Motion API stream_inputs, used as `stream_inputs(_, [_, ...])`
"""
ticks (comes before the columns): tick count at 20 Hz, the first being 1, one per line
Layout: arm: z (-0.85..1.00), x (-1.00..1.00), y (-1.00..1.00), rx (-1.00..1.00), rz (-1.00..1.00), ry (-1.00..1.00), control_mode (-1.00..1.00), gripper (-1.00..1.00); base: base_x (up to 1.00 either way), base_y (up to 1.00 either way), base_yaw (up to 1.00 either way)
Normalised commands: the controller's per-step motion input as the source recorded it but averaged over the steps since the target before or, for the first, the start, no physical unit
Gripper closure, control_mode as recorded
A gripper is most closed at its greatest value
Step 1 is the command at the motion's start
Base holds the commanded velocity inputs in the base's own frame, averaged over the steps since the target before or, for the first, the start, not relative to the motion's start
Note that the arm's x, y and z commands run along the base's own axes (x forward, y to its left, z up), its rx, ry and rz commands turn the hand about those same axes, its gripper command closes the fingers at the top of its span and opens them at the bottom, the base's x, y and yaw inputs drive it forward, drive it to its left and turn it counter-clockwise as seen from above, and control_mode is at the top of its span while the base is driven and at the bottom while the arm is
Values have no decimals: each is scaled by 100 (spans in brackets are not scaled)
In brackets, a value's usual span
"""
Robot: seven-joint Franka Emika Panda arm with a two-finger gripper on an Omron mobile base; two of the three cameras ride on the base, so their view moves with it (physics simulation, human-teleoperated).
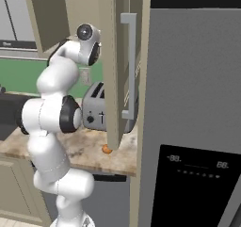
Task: Pick the kiwi, tangerine from the counter and place them in the cabinet. Then close the cabinet.
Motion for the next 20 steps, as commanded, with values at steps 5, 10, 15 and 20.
stream_inputs(5, [0,-100,3,-1,3,0,-100,-100,0,0,0])
stream_inputs(10, [17,-100,0,-2,0,0,-100,-100,0,0,0])
stream_inputs(15, [26,-100,0,0,0,2,-100,-100,0,0,0])
stream_inputs(20, [3,-100,0,-1,0,11,-100,-100,0,0,0])
